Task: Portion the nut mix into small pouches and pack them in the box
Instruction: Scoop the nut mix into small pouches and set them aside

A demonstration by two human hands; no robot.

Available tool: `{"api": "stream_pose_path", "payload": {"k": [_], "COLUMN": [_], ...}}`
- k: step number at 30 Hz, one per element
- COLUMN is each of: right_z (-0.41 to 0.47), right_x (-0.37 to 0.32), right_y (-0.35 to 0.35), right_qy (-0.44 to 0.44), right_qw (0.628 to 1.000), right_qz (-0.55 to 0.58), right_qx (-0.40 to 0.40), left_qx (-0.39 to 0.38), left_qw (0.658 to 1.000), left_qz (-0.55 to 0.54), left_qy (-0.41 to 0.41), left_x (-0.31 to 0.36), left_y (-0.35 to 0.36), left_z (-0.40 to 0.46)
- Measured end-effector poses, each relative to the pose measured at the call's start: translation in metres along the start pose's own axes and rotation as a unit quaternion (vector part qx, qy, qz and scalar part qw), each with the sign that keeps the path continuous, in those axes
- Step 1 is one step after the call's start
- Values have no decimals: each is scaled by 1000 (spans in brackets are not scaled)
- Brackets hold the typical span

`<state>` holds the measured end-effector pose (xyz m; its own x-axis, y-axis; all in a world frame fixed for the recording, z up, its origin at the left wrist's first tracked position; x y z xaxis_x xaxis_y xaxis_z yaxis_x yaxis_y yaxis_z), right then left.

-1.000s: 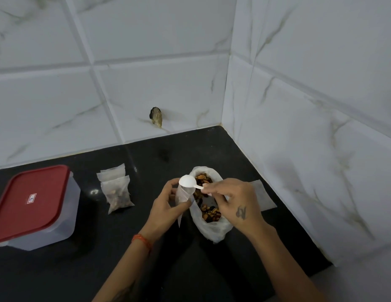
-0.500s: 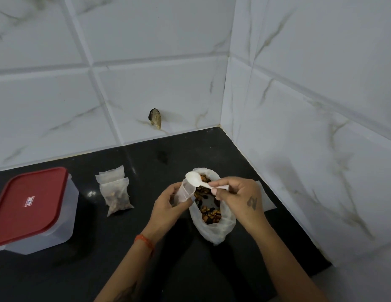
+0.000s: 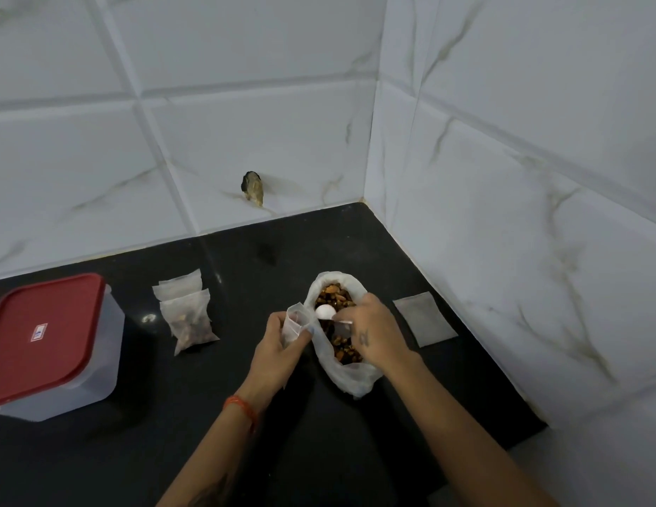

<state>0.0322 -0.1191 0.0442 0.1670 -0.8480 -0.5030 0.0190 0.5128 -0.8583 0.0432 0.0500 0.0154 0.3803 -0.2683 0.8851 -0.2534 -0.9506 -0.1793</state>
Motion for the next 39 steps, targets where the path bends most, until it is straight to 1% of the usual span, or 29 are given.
{"api": "stream_pose_path", "payload": {"k": [2, 3, 5, 7, 9, 11, 13, 15, 16, 18, 20, 23, 26, 29, 31, 33, 36, 39], "right_z": [-2, -4, -11, -17, -20, -25, -31, -35, -36, -36, -34, -35, -38, -38, -36, -32, -28, -28], "right_x": [-2, 1, 10, 16, 18, 13, 7, 1, 1, -2, -4, -3, 3, 9, 14, 18, 21, 20], "right_y": [2, 0, -10, -23, -38, -53, -59, -52, -48, -41, -37, -34, -32, -32, -30, -23, -6, 5], "right_qy": [-52, -58, -38, -24, -24, -22, -15, -9, -4, -3, -15, -22, -18, -10, -7, -5, 4, 10], "right_qw": [996, 994, 995, 998, 1000, 999, 999, 995, 994, 993, 993, 996, 999, 999, 998, 998, 998, 999], "right_qz": [-27, -33, -35, -17, -1, 22, 49, 53, 47, 21, -19, -45, -11, 33, 40, 23, -28, -28], "right_qx": [-67, -84, -87, -48, 9, 31, -14, -83, -103, -115, -112, -72, -41, -3, 41, 65, 60, 20], "left_qx": [-12, -14, -11, -8, -6, -5, -6, -7, -8, -6, -7, -13, -37, -82, -122, -147, -152, -144], "left_qw": [1000, 1000, 1000, 999, 999, 999, 999, 999, 999, 999, 999, 999, 998, 992, 986, 984, 983, 984], "left_qz": [1, 3, 5, 1, 2, 15, 22, 22, 24, 26, 14, 1, -22, -61, -77, -58, -15, 4], "left_qy": [-11, -17, -29, -34, -37, -40, -41, -41, -42, -42, -47, -50, -55, -74, -80, -85, -102, -109], "left_x": [-3, -3, -6, -8, -9, -8, -7, -5, -6, -7, -9, -11, -13, -13, -12, -13, -15, -18], "left_y": [3, 3, 3, 4, 6, 9, 12, 14, 15, 17, 17, 17, 16, 16, 14, 10, 6, 7], "left_z": [1, 1, 2, 1, 1, 0, -1, -1, 0, 1, 1, 0, -1, -2, -1, -1, -1, 2]}}
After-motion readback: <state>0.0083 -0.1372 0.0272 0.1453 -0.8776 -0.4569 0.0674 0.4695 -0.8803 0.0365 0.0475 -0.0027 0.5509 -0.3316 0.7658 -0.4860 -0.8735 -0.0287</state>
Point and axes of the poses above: each hand's wrist, its own z-axis towards the middle knuckle, its own y-axis out of the palm, x = y × z, the point moved 4 cm from there along z, towards the middle knuckle, and after that the axes turned 13 degrees about -y, right-handed, at the moved point
